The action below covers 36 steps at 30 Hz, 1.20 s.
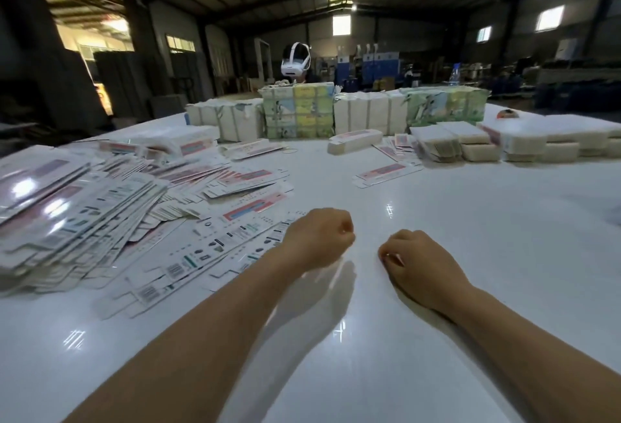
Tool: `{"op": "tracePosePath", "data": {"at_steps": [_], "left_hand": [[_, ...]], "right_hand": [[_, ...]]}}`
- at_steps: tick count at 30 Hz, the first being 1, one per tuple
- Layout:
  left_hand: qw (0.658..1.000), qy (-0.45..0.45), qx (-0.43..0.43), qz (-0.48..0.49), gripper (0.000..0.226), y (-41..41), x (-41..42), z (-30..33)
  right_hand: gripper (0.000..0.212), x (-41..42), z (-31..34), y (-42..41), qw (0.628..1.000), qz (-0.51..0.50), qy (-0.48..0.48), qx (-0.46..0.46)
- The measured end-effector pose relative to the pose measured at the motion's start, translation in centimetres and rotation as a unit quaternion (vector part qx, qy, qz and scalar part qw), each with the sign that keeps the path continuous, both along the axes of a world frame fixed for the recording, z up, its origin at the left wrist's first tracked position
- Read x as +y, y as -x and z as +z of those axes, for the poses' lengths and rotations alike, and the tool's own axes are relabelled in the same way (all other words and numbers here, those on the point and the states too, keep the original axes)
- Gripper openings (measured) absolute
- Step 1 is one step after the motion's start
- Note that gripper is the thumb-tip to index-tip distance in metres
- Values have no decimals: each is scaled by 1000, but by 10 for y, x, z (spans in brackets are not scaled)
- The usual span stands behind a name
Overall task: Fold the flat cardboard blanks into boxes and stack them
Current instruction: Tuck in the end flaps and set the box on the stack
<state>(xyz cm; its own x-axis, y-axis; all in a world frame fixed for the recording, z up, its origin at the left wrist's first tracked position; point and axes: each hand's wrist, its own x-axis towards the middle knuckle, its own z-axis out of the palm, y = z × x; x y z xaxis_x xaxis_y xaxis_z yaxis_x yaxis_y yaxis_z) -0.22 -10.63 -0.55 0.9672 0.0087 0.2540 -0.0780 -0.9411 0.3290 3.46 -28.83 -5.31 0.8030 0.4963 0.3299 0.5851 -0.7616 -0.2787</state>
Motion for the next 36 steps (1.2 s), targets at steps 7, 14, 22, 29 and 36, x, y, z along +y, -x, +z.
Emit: {"op": "tracePosePath", "data": {"at_steps": [7,14,22,29,36], "left_hand": [[940,-66,162,294,83,9,151,-11],[936,44,97,336,87,13,172,-21],[953,-185,-127,201,16,17,91,32],[955,-220,-198,-24,24,17,-21,18],[974,-182,-138,2,33,12,-34,-29]], "right_hand": [[24,0,-3,0,1000,-3,-22,-9],[21,3,-2,-1,999,-9,-33,-20],[22,5,2,0,1000,-7,-27,-7],[21,4,8,5,999,-10,-34,12],[23,-1,5,1,994,14,-100,36]]}}
